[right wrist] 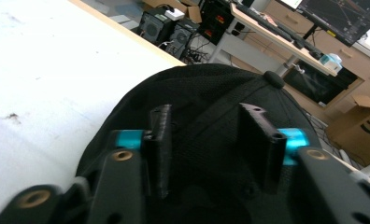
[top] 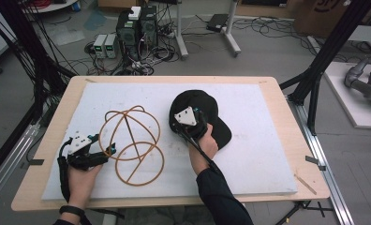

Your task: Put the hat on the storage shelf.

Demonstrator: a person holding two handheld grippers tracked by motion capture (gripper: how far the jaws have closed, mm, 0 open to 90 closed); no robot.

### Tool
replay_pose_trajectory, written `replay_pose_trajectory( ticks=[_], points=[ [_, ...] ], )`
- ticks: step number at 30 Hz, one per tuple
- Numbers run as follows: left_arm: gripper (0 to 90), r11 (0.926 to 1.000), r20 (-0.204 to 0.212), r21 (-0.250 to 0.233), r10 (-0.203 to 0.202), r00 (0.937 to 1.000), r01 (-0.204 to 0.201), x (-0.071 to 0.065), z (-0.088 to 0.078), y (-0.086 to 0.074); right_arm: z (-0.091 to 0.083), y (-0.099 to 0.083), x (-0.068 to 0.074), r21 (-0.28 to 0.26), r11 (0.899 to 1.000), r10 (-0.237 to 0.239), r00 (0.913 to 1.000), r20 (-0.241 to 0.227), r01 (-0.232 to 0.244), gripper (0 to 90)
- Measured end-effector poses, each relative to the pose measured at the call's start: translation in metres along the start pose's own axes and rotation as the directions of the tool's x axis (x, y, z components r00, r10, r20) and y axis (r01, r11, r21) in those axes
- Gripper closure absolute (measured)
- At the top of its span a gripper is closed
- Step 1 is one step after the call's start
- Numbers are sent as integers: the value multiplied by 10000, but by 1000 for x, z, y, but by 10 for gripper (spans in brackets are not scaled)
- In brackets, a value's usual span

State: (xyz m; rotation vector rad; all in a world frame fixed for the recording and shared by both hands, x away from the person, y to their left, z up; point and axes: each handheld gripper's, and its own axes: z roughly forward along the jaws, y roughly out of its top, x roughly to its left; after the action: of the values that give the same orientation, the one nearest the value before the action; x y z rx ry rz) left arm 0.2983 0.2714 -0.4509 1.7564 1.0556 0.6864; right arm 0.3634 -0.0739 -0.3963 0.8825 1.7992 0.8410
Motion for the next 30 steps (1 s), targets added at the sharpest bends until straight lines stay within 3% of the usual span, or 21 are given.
replay_pose_trajectory(
  ticks=[3, 6, 13, 15, 17, 21, 22, 30],
  points=[
    [259, 10000, -1, 13, 56, 10000, -56, 0, 0, 0, -2, -2, -4, -21, 10000, -70, 9999, -79, 69, 628],
    [258, 10000, 13, -13, 71, 10000, -70, 0, 0, 0, -8, -7, -11, -61, 9998, -192, 9998, -113, 192, 732],
    [259, 10000, -33, 23, 95, 9999, -95, -1, 0, 0, -22, -28, -36, -86, 9999, 101, 9999, -25, -102, 739],
    [259, 9999, -58, 61, 113, 9999, -112, -1, 0, 0, -27, -33, -41, -189, 9995, 255, 9997, -18, -255, 673],
    [260, 9999, -81, 99, 105, 9999, -104, -1, 1, 0, -31, -35, -42, -267, 9988, 418, 9989, 213, -413, 529],
    [260, 9999, -105, 107, 126, 9999, -125, -1, 1, 0, -24, -37, -39, -40, 9982, 594, 9978, 302, -593, 400],
    [260, 9998, -106, 123, 134, 9999, -133, -2, 1, 1, -23, -37, -37, -27, 9991, 420, 9979, 483, -419, 415],
    [259, 9998, -79, 130, 175, 9998, -174, -2, 1, 0, -17, -40, -32, 124, 9992, 369, 9954, 883, -381, 495]
  ],
)
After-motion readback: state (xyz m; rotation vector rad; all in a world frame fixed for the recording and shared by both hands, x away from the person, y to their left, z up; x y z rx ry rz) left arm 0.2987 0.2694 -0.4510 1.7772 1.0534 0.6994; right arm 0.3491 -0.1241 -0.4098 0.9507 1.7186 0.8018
